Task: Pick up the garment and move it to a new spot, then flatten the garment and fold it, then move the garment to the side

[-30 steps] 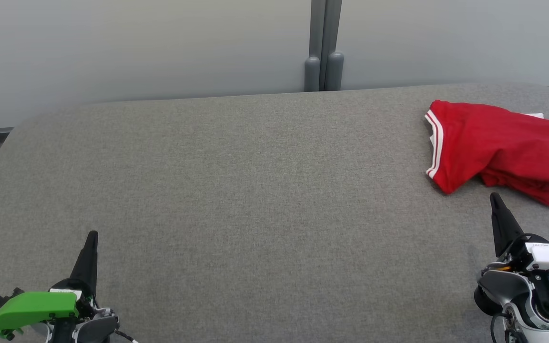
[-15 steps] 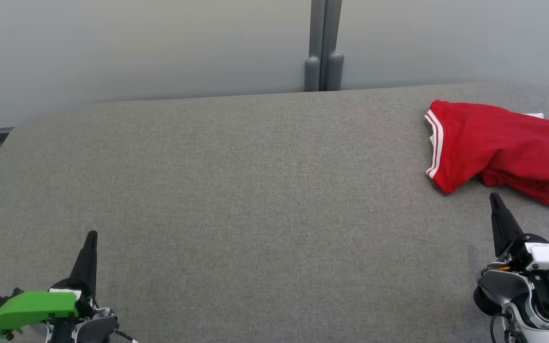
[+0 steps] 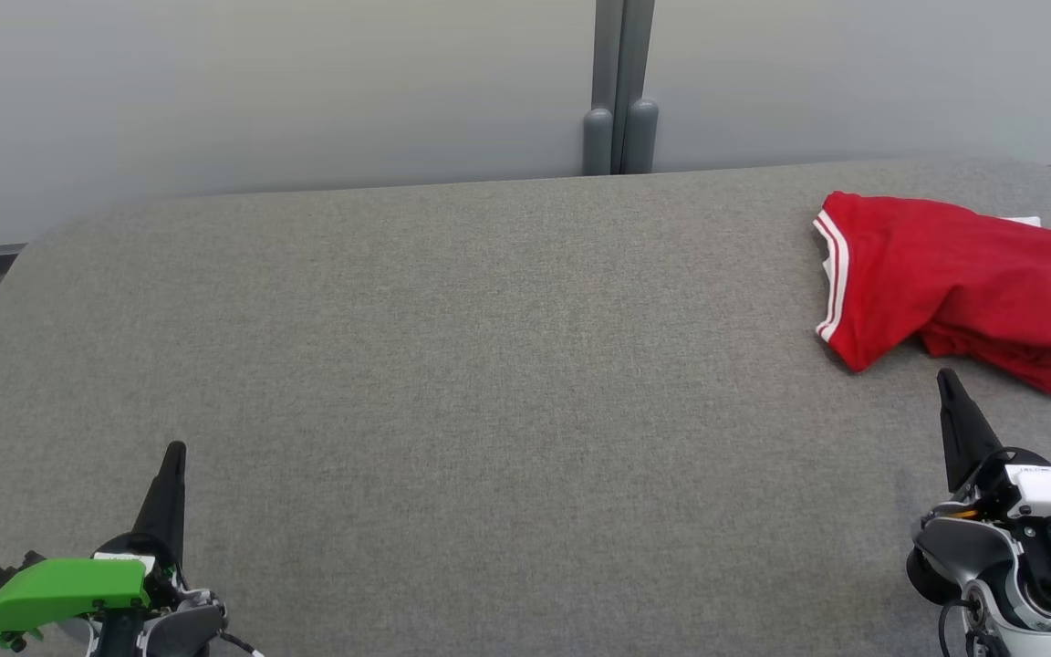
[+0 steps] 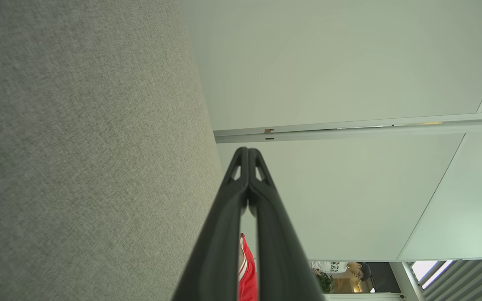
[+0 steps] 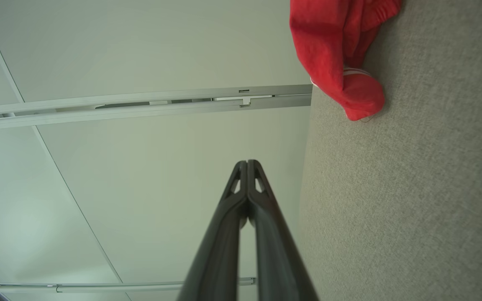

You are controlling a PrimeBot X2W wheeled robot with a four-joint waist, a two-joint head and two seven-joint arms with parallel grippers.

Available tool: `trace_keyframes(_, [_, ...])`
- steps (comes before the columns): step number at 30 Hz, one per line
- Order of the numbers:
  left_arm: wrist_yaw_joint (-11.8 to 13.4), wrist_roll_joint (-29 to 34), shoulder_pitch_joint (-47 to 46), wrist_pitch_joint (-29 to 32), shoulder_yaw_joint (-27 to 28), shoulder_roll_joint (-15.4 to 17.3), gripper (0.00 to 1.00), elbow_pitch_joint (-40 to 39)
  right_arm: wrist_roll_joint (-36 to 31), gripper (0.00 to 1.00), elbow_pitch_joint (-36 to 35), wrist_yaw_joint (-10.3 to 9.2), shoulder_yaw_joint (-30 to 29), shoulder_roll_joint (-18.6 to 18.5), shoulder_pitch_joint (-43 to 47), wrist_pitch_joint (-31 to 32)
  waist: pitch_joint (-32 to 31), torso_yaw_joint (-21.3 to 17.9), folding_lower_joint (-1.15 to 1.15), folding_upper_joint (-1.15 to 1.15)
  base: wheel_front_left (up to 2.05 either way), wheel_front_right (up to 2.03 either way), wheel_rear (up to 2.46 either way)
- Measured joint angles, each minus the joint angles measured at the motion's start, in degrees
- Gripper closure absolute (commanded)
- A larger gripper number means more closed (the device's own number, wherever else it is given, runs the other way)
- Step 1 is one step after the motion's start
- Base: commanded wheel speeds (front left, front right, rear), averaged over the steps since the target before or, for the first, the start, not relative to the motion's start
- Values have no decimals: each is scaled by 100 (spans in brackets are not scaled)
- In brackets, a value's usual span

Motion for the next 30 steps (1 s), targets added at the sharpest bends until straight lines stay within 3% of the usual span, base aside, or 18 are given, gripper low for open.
trace_keyframes(30, [0,0,0,43,15,-1,100,-5,-7,100,-3,0,-14,5,0,0,1,0,0,0,0,0,0])
